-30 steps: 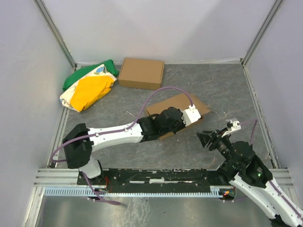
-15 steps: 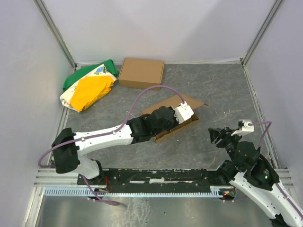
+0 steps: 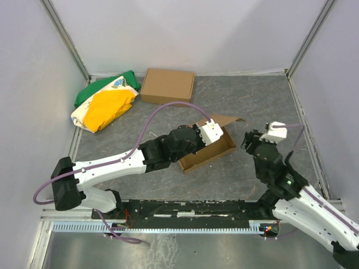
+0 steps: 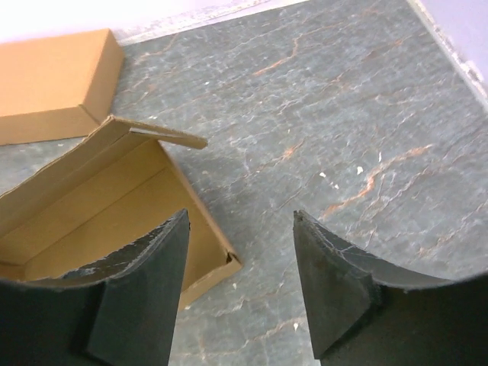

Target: Fold the paper box

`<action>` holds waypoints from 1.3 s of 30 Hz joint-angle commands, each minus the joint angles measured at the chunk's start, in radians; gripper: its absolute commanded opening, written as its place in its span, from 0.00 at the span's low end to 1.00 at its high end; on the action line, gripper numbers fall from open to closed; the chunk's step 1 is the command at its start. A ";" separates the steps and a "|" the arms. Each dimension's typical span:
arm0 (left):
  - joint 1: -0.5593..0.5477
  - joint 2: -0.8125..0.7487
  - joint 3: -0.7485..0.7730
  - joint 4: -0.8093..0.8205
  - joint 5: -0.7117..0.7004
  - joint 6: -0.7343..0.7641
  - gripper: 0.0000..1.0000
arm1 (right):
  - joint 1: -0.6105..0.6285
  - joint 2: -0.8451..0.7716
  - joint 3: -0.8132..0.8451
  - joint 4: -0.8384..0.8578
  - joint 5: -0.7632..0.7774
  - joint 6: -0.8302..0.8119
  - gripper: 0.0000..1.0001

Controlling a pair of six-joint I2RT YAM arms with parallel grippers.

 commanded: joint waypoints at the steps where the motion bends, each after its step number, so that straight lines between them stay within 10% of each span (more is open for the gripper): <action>1: 0.003 -0.029 0.007 0.035 -0.026 0.049 0.03 | -0.022 0.185 0.042 0.261 0.082 -0.123 0.66; 27: 0.078 -0.004 0.106 0.022 0.013 0.081 0.03 | -0.644 0.809 0.496 0.177 -0.868 -0.023 0.61; 39: 0.139 0.009 0.146 0.026 0.051 0.077 0.03 | -0.681 1.107 0.574 0.283 -1.122 0.009 0.55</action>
